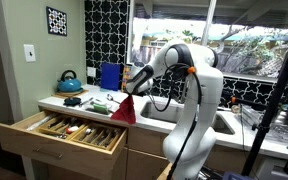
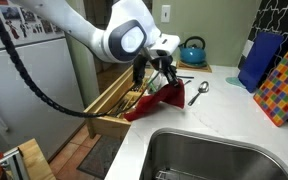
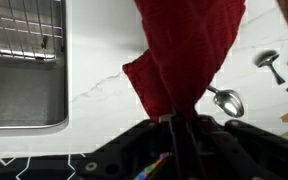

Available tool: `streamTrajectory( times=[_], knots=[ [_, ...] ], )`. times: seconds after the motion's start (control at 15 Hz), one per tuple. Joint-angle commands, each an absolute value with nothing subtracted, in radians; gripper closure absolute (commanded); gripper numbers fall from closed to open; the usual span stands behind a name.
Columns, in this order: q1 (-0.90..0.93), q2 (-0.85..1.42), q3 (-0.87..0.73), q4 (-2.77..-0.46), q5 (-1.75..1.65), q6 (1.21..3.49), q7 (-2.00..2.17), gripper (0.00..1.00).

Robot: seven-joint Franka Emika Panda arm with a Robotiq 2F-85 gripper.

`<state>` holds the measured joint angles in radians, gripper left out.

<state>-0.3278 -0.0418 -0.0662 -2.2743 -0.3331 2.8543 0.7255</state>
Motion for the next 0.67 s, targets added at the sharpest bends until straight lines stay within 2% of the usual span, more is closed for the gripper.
streamTrajectory(
  times=[0.0, 0.6],
  knots=[
    [-0.327, 0.053, -0.075, -2.263, -0.239, 2.917, 0.657, 0.99],
    [-0.335, 0.101, -0.098, -2.237, -0.255, 2.758, 0.686, 0.99]
  ],
)
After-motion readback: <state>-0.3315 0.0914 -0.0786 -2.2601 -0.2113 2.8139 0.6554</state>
